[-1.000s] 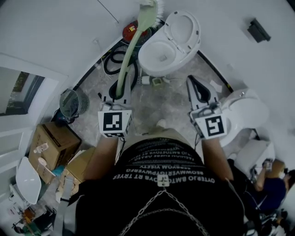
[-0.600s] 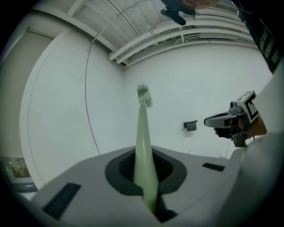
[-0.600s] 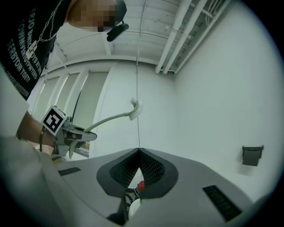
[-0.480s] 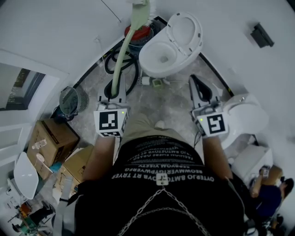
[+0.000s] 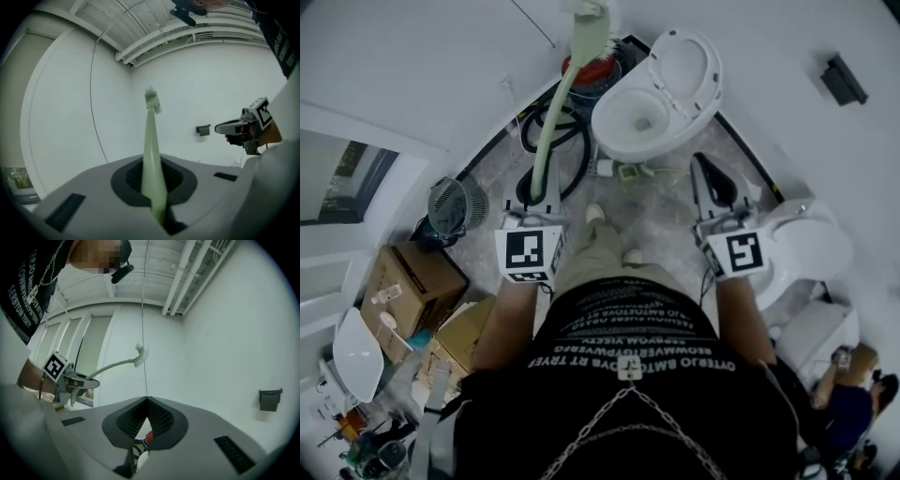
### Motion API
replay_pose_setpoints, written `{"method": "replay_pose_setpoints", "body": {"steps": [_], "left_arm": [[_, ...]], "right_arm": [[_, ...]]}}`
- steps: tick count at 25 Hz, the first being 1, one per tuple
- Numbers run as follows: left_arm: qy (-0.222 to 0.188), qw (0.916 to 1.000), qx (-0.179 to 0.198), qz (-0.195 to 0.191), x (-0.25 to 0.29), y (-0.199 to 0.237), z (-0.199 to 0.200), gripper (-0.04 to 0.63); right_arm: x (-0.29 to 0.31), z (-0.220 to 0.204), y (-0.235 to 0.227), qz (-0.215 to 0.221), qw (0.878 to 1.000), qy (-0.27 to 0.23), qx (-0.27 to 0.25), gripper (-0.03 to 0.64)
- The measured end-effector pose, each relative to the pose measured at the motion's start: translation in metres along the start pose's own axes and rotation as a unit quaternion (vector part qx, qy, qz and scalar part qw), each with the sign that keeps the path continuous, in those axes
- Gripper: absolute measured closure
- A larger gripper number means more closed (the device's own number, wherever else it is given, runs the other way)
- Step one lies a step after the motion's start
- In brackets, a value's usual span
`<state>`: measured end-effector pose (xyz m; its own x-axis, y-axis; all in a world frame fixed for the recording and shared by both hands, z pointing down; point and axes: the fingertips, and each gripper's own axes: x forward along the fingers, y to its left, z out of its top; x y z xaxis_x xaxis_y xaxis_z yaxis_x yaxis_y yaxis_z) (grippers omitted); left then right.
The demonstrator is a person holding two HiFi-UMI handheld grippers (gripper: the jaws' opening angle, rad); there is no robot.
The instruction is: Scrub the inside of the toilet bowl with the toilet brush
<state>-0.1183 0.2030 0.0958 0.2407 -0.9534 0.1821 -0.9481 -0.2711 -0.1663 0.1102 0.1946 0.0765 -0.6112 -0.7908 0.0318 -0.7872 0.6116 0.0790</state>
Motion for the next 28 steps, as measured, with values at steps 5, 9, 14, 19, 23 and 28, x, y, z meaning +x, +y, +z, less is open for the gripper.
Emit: {"method": "replay_pose_setpoints", "body": {"steps": [5,9,14,19,23,28], "left_arm": [[-0.008,0.9999,-0.012,-0.009,0.018,0.010,0.002,0.594],[-0.017,0.9997,0.006,-0.016,0.033,0.016,0.008,0.594],[-0.013,0.9996,0.004,-0.024,0.051,0.033,0.004,0.594],[-0.012,0.9995,-0.005,-0.028,0.071,0.047,0.002,0.594],[0.005,0.9993,-0.007,-0.036,0.088,0.058,-0.009,0.594],[0.011,0.9991,-0.010,-0.040,0.109,0.076,-0.014,0.594]], "right_arm": [[0.017,0.001,0.002,0.002,1.000,0.000,-0.005,0.614],[0.033,-0.002,0.002,-0.003,1.000,0.003,-0.004,0.614],[0.056,-0.001,-0.001,-0.010,1.000,0.007,-0.004,0.614],[0.081,-0.002,0.000,-0.009,1.000,0.008,-0.002,0.614],[0.100,-0.007,0.000,-0.015,1.000,0.013,-0.004,0.614],[0.126,-0.008,-0.010,-0.024,1.000,0.018,-0.002,0.614]]}}
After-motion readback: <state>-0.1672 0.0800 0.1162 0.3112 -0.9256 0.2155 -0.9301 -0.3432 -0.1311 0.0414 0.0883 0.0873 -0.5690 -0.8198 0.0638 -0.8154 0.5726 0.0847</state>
